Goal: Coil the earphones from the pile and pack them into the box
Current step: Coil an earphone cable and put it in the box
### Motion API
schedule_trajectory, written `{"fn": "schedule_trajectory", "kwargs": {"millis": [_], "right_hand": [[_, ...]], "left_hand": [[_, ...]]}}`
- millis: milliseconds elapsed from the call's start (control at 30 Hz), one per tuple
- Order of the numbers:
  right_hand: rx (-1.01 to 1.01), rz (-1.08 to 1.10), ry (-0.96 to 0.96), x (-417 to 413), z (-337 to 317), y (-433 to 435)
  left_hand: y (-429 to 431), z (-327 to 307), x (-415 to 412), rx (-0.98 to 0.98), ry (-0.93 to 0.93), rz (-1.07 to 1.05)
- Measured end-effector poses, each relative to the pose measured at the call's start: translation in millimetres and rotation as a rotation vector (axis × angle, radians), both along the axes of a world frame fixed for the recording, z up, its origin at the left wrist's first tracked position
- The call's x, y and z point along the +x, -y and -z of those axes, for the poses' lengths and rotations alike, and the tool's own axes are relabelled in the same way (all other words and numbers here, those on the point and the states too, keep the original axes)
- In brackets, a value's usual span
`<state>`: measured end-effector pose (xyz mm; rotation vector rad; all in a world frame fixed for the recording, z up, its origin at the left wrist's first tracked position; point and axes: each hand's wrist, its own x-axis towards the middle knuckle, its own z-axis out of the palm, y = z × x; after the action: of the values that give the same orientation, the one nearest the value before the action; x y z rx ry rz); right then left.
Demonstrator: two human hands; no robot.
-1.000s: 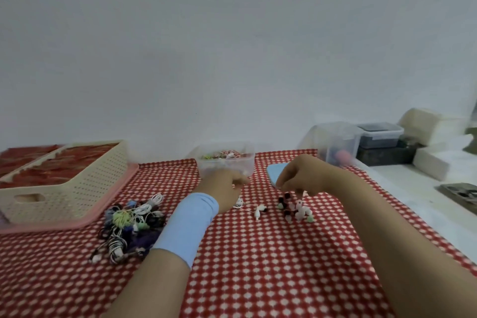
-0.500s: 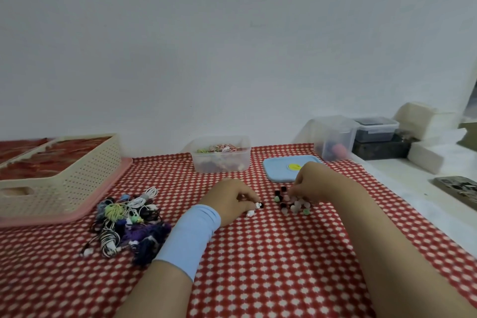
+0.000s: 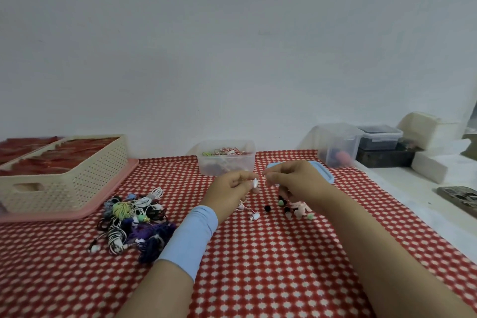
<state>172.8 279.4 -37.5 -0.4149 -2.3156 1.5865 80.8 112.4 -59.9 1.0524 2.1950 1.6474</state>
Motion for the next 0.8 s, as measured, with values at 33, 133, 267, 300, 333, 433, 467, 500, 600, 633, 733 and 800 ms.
{"fn": "schedule_trajectory", "kwargs": {"millis": [33, 133, 267, 300, 333, 433, 467, 500, 600, 633, 733, 800], "right_hand": [[-0.052, -0.021, 0.001, -0.8, 1.3, 2.5], [-0.211, -0.059, -0.001, -3.2, 5.9, 5.6], [-0.327, -0.044, -0.015, -6.2, 10.8, 4.2], [-0.349, -0.037, -0.022, -7.2, 11.8, 3.6], [-0.363, -0.033, -0.026, -7.5, 12.0, 3.7], [-0.382, -0.053, -0.032, -8.5, 12.8, 5.4], [-0.385, -0.060, -0.037, -8.0, 12.6, 6.2], [-0.385, -0.066, -0.043, -7.6, 12.5, 7.0], [-0.357, -0.081, -0.049, -5.5, 11.0, 8.9], [-0.351, -0.094, -0.045, -4.7, 10.6, 9.6], [-0.360, -0.133, -0.031, -3.8, 9.2, 10.7], [-0.370, -0.129, -0.031, -3.9, 9.3, 10.0]], "left_hand": [[0.8, 0.1, -0.8, 0.006, -0.001, -0.001], [3.1, 0.6, -2.5, 0.027, -0.013, -0.002], [3.5, 0.9, -3.3, 0.013, -0.003, 0.011], [3.0, 0.7, -3.0, 0.012, -0.007, 0.002], [2.6, 0.5, -2.3, 0.017, -0.014, -0.009], [1.9, 0.8, 1.3, 0.064, -0.024, -0.033], [1.6, 1.2, 1.4, 0.078, -0.023, -0.041], [1.3, 1.8, 1.3, 0.090, -0.019, -0.048], [0.2, 3.2, -0.1, 0.107, 0.010, -0.066], [0.3, 3.5, -0.7, 0.107, 0.012, -0.076], [1.4, 3.6, -0.9, 0.118, 0.025, -0.102], [1.8, 3.3, -0.8, 0.128, 0.050, -0.099]]}}
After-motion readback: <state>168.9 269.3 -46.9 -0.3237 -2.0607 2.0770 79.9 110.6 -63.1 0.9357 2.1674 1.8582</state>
